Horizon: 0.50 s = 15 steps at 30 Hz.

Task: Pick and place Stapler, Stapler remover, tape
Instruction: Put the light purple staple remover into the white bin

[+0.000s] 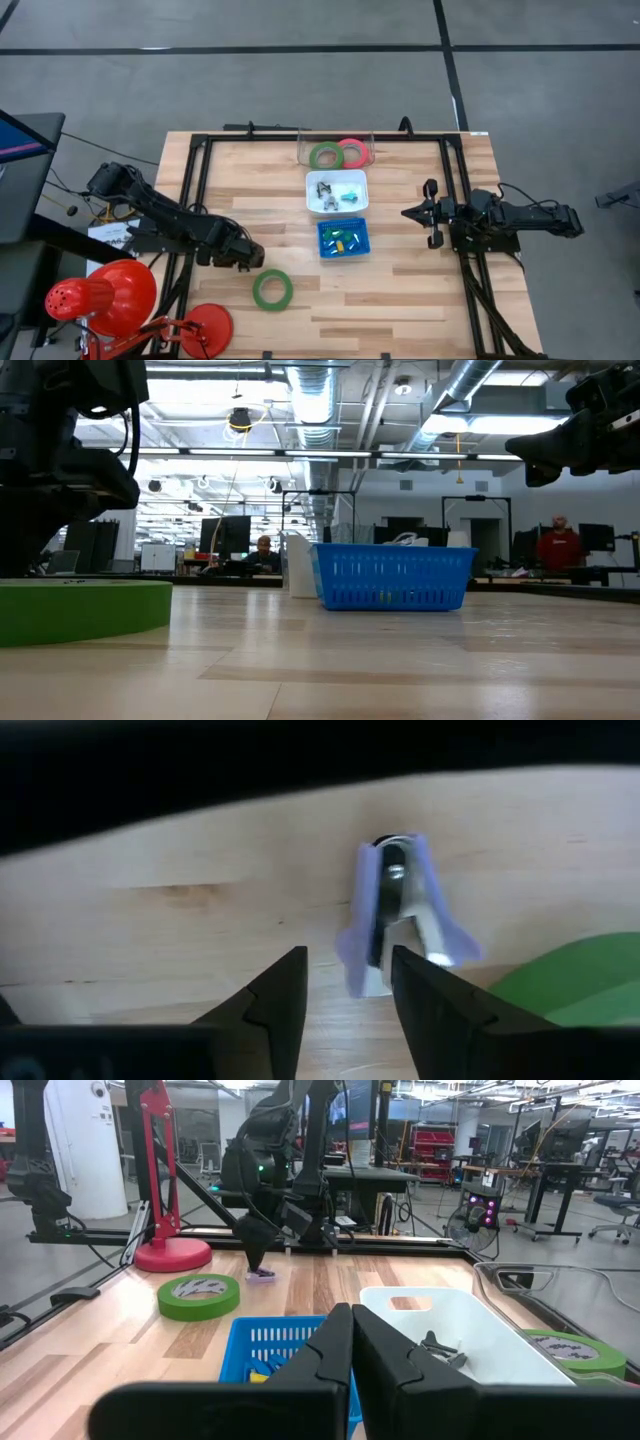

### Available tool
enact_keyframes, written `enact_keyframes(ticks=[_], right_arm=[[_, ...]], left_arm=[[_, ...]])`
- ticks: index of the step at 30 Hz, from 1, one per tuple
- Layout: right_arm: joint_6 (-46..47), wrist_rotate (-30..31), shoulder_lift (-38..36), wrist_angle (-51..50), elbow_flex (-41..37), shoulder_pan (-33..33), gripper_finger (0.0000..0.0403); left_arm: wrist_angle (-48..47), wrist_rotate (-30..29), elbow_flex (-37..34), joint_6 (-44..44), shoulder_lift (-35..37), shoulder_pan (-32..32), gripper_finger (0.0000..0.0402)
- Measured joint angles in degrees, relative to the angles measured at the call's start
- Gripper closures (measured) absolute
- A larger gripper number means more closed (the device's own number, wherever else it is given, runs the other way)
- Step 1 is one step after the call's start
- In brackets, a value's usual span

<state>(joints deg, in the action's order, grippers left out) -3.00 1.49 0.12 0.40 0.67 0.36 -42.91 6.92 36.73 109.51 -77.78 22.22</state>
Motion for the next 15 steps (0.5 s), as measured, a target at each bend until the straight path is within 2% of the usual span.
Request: enact_keyframes(ticks=[15], right_arm=[[0.00, 0.01, 0.00, 0.00, 0.00, 0.00, 0.0402]], left_arm=[[0.97, 0.61, -0.57, 0.02, 0.00, 0.00, 0.0324]])
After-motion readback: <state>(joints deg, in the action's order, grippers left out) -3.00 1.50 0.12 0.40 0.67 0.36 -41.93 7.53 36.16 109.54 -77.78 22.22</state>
